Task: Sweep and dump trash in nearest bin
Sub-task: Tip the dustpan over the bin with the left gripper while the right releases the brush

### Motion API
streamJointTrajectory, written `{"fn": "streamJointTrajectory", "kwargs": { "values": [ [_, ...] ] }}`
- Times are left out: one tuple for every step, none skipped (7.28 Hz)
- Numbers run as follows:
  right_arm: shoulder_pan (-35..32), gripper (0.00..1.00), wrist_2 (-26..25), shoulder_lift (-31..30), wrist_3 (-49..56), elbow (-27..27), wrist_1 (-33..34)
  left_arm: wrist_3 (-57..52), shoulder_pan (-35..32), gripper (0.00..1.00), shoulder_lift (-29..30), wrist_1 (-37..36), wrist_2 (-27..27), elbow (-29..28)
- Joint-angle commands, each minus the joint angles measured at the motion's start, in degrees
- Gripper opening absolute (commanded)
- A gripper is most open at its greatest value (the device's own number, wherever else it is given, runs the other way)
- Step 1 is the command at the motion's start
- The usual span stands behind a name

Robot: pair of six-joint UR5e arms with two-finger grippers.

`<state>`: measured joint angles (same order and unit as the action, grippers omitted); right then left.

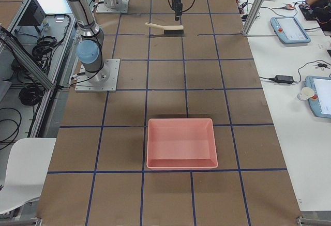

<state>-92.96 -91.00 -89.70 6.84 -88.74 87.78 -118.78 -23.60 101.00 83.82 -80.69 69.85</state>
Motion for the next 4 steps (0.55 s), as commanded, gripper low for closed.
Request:
{"fn": "streamJointTrajectory", "kwargs": {
  "values": [
    [0.06,1.00,-0.06,0.05,0.10,0.06,-0.15,3.54,-7.46,0.01,-2.98,4.07,3.08,0.02],
    [0.06,1.00,-0.06,0.14,0.11,0.06,-0.15,6.60,-12.30,0.01,-4.31,4.16,2.82,0.11],
    [-0.02,1.00,0.03,0.14,0.02,0.06,-0.15,9.93,-16.35,0.01,-5.19,5.90,2.82,0.20],
    [-0.02,1.00,0.03,0.14,0.02,-0.03,-0.07,14.06,-21.09,0.01,-5.89,8.79,2.99,0.98]
  ]
}}
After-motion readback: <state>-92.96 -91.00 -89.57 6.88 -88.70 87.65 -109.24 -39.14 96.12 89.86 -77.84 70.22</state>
